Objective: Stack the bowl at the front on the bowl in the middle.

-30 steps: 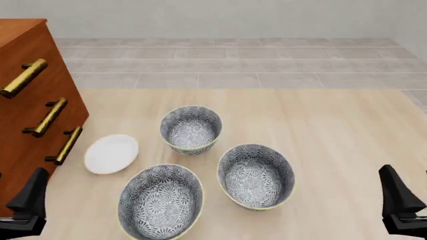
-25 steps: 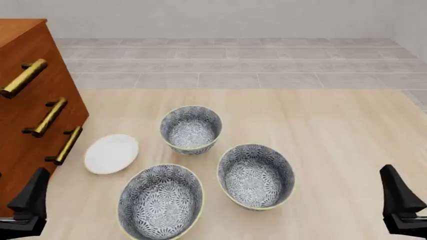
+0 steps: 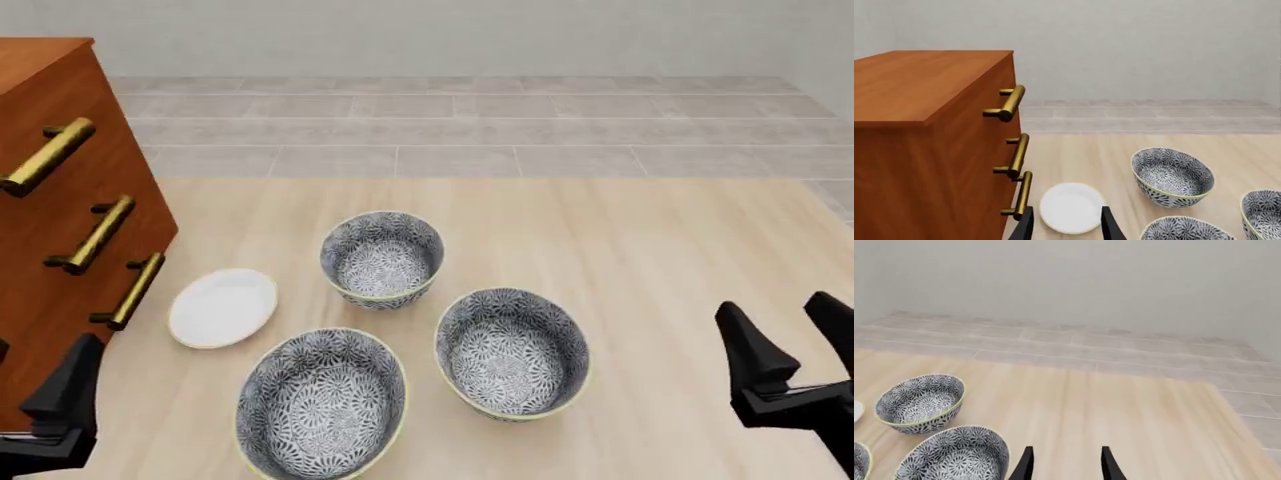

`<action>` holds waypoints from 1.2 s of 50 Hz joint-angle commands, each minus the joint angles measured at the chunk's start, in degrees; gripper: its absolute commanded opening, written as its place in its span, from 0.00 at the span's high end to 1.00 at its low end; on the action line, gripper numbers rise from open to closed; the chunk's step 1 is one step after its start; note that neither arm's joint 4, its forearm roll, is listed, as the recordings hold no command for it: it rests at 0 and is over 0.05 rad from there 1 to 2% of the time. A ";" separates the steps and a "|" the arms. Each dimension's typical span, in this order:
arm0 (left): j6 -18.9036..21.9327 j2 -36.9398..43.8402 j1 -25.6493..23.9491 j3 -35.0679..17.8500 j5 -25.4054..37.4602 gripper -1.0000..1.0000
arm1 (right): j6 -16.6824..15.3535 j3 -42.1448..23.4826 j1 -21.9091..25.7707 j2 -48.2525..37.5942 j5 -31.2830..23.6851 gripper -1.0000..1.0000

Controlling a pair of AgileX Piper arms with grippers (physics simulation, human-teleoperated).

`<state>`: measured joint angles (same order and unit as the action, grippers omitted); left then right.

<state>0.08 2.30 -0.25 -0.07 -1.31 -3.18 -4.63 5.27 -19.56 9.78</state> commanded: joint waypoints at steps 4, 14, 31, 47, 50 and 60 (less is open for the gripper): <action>0.21 1.05 -0.54 0.04 -0.85 0.00 | -0.70 -6.85 5.88 -15.07 1.59 0.00; 0.43 2.40 -0.76 0.06 -1.83 0.00 | -2.08 -15.38 11.71 -28.34 0.55 0.00; 0.45 1.63 -0.81 0.06 -1.23 0.00 | 0.53 -29.30 18.98 -41.74 -8.72 0.00; 0.43 1.88 -0.62 0.06 -1.51 0.00 | 0.99 -38.16 22.75 -48.40 -14.52 0.00; 0.35 2.04 -0.49 0.06 -1.73 0.00 | 1.12 -40.90 23.69 -50.33 -16.33 0.00; 0.46 2.02 -0.48 0.06 -1.76 0.00 | 1.47 -45.51 24.99 -55.16 -18.20 0.00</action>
<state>0.51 4.36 -0.78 -0.01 -3.05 -2.07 -44.92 28.58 -69.76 -5.81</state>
